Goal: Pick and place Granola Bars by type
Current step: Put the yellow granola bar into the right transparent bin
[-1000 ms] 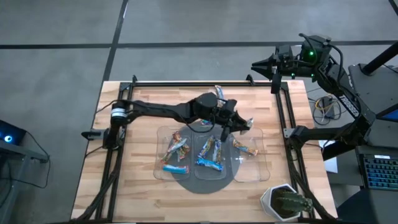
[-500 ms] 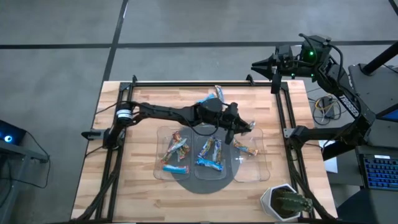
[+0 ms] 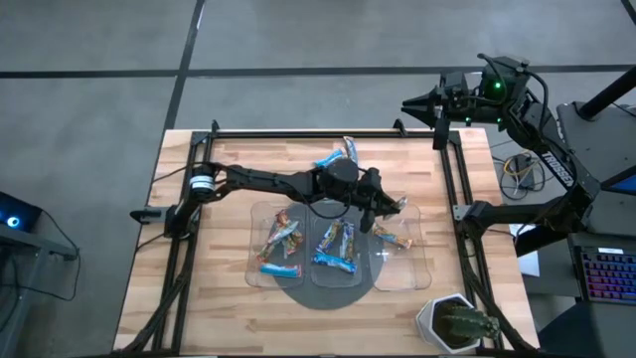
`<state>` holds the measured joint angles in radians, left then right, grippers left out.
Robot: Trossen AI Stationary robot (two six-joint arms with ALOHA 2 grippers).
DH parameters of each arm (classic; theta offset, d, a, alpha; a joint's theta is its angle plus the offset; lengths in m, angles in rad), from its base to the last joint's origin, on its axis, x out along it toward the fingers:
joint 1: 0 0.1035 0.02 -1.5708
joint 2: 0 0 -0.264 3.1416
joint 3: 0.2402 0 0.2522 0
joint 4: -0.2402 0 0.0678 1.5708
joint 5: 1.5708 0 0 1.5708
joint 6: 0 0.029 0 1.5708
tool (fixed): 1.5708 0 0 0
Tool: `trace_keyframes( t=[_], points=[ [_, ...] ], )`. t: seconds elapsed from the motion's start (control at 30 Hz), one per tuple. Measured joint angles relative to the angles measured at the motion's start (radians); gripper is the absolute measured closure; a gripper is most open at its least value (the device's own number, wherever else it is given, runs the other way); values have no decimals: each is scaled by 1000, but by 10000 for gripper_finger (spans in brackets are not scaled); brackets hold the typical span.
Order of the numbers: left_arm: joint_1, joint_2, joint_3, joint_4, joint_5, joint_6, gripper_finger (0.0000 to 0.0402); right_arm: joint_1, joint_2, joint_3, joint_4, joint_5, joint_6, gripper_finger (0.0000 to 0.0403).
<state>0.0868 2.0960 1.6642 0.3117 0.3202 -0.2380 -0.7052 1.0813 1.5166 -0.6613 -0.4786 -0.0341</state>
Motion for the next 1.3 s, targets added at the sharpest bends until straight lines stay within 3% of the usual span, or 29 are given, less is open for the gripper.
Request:
trace_keyframes(
  t=[0.23, 0.63, 1.3],
  points=[
    [-2, 0, 0, -24, 35, -13, 335, 0, 0, 0, 0, 0, 0, 346],
    [-8, -1, 0, -41, 56, -6, 246, 0, 0, 0, 0, 0, 0, 346],
    [-8, -2, 71, -192, 56, 59, 244, 0, 0, 0, 0, 0, 4, 346]
  ],
)
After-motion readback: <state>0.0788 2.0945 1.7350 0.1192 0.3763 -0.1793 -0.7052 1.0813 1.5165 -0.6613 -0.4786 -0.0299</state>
